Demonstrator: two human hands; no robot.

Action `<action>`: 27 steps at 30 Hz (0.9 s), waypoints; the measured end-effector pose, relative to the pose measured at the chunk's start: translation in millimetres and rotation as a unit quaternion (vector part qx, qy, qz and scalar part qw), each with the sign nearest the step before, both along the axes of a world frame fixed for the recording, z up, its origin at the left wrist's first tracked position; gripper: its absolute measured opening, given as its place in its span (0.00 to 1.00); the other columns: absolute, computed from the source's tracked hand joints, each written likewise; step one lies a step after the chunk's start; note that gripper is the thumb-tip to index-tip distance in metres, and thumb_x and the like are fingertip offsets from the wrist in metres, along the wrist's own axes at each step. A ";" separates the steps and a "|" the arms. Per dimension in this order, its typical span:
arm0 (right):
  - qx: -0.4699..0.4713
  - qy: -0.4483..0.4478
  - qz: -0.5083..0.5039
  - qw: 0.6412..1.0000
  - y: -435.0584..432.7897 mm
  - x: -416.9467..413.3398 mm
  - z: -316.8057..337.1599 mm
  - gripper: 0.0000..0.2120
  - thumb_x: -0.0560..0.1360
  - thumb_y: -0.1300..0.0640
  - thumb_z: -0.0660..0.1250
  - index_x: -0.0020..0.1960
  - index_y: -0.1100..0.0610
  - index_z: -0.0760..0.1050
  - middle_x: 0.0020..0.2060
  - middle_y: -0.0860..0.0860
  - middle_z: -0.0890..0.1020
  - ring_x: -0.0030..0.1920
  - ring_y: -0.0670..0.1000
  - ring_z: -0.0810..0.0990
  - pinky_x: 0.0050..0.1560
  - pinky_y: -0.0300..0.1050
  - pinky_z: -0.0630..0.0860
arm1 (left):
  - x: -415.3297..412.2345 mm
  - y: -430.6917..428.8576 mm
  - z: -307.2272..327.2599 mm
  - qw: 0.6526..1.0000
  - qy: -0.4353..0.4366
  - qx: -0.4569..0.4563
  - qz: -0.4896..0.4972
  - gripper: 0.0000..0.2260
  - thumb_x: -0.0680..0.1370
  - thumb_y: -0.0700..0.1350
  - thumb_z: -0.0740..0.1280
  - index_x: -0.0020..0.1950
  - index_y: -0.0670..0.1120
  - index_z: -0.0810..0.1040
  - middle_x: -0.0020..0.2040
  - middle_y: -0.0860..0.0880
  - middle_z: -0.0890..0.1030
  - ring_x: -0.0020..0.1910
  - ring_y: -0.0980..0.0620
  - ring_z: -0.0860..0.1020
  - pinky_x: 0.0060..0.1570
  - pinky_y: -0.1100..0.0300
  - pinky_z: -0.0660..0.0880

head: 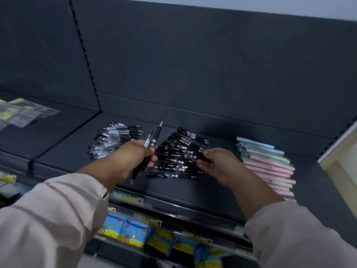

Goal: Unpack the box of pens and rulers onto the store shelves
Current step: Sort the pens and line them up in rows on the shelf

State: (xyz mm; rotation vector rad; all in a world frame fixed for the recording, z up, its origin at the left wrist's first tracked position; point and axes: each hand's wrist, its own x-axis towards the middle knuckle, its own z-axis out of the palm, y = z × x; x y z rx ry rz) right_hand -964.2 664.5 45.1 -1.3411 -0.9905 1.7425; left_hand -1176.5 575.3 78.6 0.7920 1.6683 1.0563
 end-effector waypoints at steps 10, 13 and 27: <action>0.076 -0.110 -0.042 0.990 -7.0 8.7 0.8 0.09 0.80 0.65 0.58 0.58 0.57 0.71 0.46 0.51 0.75 0.39 0.53 0.80 0.40 0.44 0.79 | 3.6 12.4 -0.2 0.997 0.024 0.007 -0.071 0.06 0.80 0.40 0.62 0.49 0.46 0.78 0.36 0.46 0.79 0.32 0.52 0.75 0.34 0.60 0.70; 0.151 -0.206 -0.033 0.966 -15.3 48.5 9.9 0.06 0.78 0.66 0.62 0.50 0.57 0.74 0.41 0.51 0.78 0.35 0.51 0.78 0.39 0.43 0.76 | 25.2 19.4 1.2 0.993 0.037 0.018 -0.115 0.05 0.80 0.40 0.63 0.48 0.47 0.77 0.37 0.47 0.79 0.32 0.52 0.75 0.31 0.62 0.70; 0.199 -0.578 0.195 0.767 -43.9 172.7 -16.4 0.08 0.73 0.60 0.70 0.50 0.50 0.78 0.48 0.46 0.77 0.54 0.50 0.78 0.53 0.41 0.74 | 120.0 32.1 3.7 0.971 0.028 0.017 -0.236 0.04 0.79 0.42 0.65 0.51 0.44 0.78 0.40 0.46 0.83 0.33 0.53 0.77 0.33 0.62 0.73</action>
